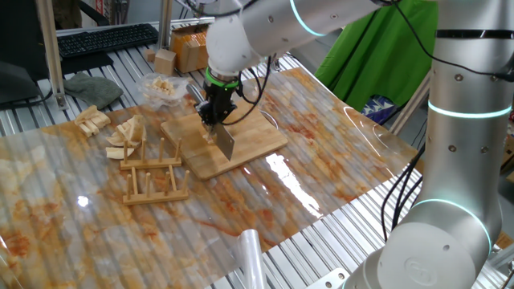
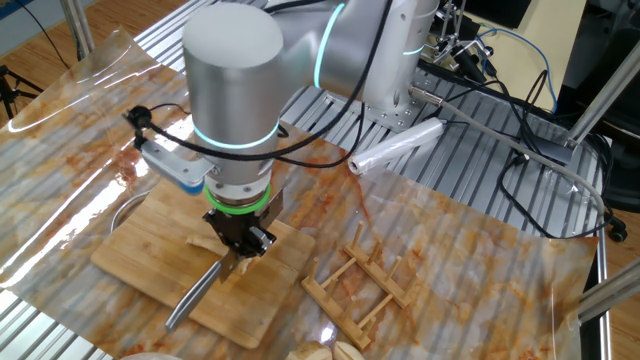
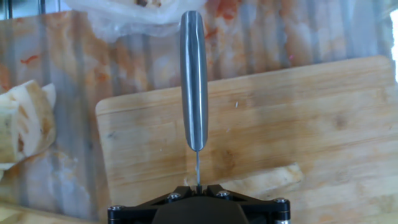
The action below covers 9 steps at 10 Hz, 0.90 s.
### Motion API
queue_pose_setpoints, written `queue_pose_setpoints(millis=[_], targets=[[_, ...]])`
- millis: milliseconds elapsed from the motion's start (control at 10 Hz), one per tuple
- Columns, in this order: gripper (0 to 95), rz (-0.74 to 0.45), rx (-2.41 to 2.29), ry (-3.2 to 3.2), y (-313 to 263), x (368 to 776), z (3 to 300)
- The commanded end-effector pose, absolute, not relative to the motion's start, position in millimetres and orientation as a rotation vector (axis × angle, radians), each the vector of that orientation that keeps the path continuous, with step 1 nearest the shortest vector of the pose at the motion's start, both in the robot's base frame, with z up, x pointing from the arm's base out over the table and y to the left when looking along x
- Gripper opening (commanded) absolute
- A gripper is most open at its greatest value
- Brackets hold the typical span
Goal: Slice the lotus root
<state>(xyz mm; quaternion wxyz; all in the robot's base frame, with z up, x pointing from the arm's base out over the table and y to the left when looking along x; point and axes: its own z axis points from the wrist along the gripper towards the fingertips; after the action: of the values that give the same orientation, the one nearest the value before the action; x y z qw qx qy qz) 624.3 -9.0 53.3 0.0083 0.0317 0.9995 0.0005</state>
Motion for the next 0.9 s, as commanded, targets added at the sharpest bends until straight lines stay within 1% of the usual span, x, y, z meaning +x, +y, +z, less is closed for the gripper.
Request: queue_pose_setpoints(millis=[100,500,900], targets=[[0.0,-0.005,0.102,3.134,-8,624,58],[0.0,-0.011,0.113,3.135,-8,627,66],[0.0,0.024,0.149,3.123,-9,630,76]])
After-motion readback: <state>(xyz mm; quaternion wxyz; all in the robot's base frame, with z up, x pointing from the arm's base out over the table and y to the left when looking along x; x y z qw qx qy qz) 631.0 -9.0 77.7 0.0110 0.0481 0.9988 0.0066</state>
